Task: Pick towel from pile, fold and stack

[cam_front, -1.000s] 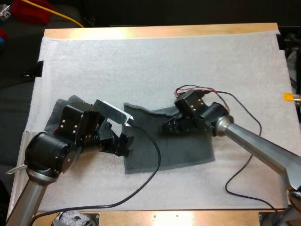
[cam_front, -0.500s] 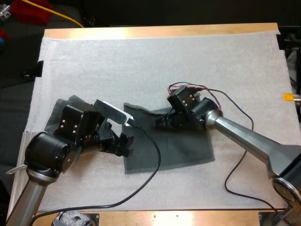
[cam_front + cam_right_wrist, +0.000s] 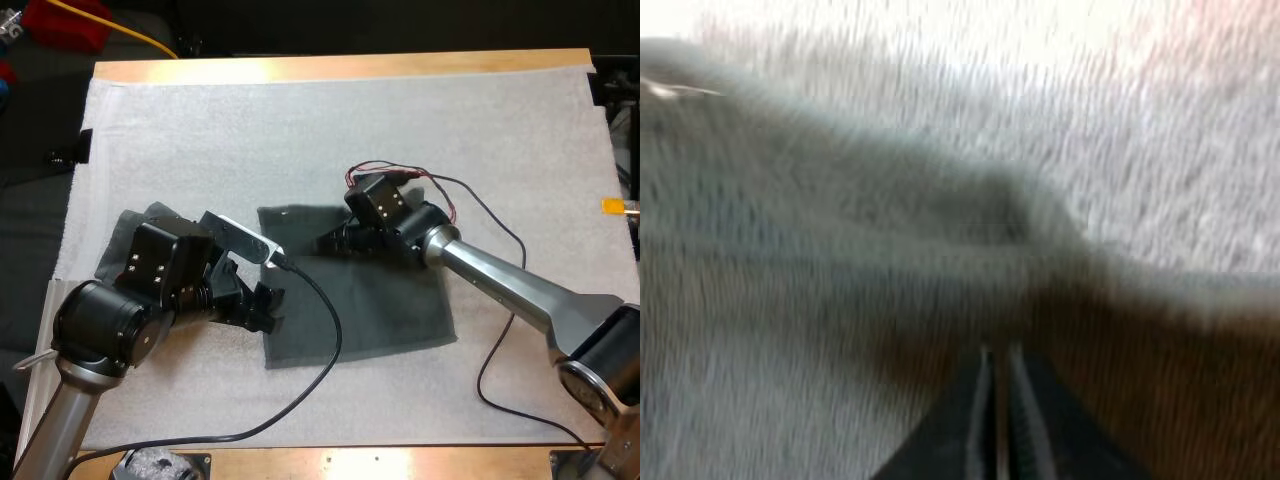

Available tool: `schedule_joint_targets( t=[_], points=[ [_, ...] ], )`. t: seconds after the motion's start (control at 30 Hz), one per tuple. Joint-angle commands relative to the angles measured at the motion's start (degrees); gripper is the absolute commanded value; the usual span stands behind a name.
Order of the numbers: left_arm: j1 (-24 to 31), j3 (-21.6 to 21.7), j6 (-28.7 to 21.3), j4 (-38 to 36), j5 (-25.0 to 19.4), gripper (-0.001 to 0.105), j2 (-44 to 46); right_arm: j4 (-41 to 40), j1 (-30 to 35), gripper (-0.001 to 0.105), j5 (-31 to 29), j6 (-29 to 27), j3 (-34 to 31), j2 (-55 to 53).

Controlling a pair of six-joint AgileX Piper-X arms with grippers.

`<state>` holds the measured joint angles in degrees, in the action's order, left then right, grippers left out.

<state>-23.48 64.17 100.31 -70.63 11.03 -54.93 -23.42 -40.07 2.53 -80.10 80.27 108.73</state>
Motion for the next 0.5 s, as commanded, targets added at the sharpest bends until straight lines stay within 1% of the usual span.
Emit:
schedule_joint_targets(
  t=[0.0,0.03,0.13,0.23,0.27,0.37,0.47],
  points=[
    [-0.35,0.34,0.59,-0.23,-0.57,0.066,0.20,2.57,0.53,0.002,-1.85,-0.11,0.50,0.04],
    [-0.35,0.34,0.59,-0.23,-0.57,0.066,0.20,3.77,0.57,0.004,-2.75,-0.11,0.50,0.04],
    [-0.35,0.34,0.59,-0.23,-0.57,0.066,0.20,9.01,0.56,0.016,-6.30,-0.11,0.50,0.04],
    [-0.35,0.34,0.59,-0.23,-0.57,0.066,0.20,12.19,0.56,0.029,-7.08,-0.11,0.50,0.00],
    [-0.35,0.34,0.59,-0.23,-0.57,0.066,0.20,12.77,0.56,0.036,-7.07,-0.11,0.50,-0.17],
    [-0.35,0.34,0.59,-0.23,-0.57,0.066,0.20,12.22,0.56,0.049,-7.07,-0.22,0.50,-1.04],
    [-0.35,0.34,0.59,-0.23,-0.57,0.066,0.20,9.71,0.56,0.059,-7.07,-1.11,0.50,-2.50]
  ],
)
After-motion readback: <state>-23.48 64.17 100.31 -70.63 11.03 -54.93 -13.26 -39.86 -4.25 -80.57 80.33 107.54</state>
